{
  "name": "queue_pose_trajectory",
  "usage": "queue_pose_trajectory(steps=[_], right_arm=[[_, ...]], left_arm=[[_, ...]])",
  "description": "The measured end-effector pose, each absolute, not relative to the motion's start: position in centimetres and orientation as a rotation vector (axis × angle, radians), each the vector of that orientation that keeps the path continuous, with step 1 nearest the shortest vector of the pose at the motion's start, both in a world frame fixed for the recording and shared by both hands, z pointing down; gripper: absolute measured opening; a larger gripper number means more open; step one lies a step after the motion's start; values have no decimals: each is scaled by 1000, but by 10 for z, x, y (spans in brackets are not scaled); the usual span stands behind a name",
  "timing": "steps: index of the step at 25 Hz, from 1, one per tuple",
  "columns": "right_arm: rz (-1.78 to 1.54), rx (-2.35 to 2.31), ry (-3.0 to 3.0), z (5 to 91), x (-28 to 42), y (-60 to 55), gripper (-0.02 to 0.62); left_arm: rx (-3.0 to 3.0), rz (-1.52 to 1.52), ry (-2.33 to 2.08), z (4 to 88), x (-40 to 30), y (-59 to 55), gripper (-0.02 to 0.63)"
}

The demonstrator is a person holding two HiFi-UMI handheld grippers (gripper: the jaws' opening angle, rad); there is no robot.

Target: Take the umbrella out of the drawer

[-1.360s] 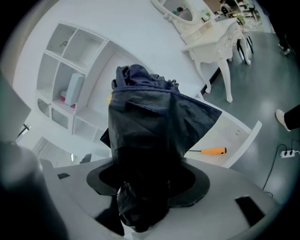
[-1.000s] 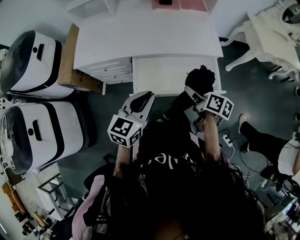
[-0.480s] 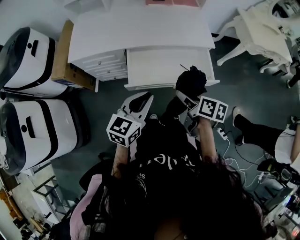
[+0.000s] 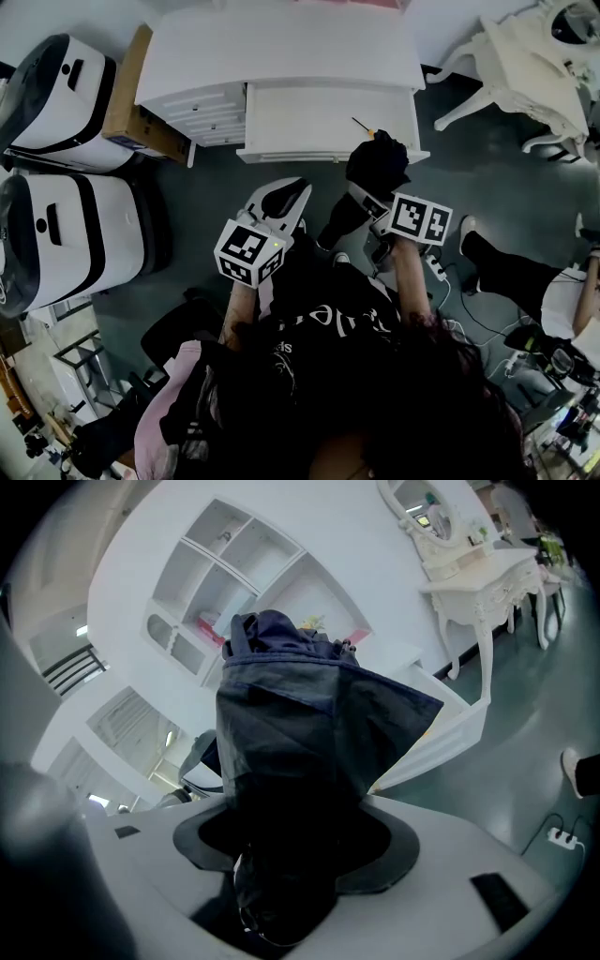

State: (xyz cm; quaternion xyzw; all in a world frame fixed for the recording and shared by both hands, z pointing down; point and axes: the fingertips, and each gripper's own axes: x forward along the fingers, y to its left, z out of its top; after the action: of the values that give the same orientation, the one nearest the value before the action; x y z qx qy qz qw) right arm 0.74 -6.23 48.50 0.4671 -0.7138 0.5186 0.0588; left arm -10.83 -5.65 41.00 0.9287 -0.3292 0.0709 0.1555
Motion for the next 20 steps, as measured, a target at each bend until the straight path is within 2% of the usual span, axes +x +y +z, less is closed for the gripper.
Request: queue_pose_trajectory(steps=[13,20], right_arm=[[1463,1243,-2213,485,90,42,282],[1315,1153,-2268,482,104,81,283]], left_arm=[[2606,185,-1006,408,5,52,40],[2580,203,-1086,410,23,102,40]])
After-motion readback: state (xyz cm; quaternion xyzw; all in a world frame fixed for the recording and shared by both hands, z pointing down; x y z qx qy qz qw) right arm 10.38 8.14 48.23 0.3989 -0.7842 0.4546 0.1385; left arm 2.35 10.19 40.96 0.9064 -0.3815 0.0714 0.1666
